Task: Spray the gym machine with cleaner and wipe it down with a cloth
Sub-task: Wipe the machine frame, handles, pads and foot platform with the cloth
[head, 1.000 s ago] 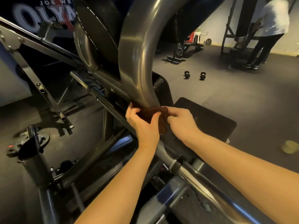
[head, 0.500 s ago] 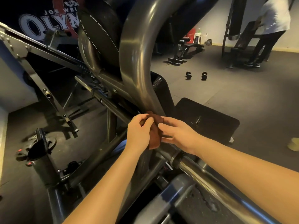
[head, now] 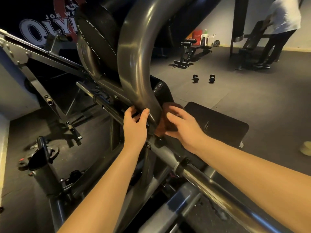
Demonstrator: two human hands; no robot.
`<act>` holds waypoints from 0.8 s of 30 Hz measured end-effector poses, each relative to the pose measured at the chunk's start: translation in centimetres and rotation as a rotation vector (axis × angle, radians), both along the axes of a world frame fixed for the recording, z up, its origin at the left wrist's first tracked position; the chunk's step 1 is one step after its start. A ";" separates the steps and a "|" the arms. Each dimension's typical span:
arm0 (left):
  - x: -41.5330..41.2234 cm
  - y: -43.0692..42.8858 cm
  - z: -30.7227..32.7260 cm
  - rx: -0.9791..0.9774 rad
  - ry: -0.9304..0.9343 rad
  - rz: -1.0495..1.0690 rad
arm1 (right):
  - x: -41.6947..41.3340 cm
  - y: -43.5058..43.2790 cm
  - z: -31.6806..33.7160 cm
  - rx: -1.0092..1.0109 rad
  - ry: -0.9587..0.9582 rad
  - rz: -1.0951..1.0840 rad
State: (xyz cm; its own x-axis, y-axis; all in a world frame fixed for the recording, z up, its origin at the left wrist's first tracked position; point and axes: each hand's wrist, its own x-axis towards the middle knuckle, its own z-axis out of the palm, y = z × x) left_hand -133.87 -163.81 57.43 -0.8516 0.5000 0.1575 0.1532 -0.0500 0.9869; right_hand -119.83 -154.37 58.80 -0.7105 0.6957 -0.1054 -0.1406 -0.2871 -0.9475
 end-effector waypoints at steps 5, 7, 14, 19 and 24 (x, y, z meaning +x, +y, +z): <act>-0.4 0.1 -1.1 -0.002 0.074 0.036 | -4.7 -2.3 0.1 0.131 -0.146 -0.185; -0.2 0.3 -1.2 0.010 0.089 0.053 | -5.4 -2.4 -0.9 0.158 -0.182 -0.256; 0.1 1.5 -3.6 -0.050 0.117 0.083 | -6.1 1.4 -7.1 -0.179 -0.346 -0.281; 1.2 2.6 -6.1 -0.176 0.113 0.078 | -6.3 4.2 -8.2 -0.600 -0.321 -0.437; 1.4 3.1 -6.7 -0.257 0.138 0.113 | -6.0 2.5 -7.6 -0.614 -0.115 -0.407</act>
State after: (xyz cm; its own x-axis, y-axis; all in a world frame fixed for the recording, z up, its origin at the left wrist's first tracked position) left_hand -132.43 -160.70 50.72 -0.8834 0.4419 0.1560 0.2770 0.2239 0.9344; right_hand -125.85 -151.84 51.25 -0.3699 0.6937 -0.6181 -0.2582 -0.7158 -0.6488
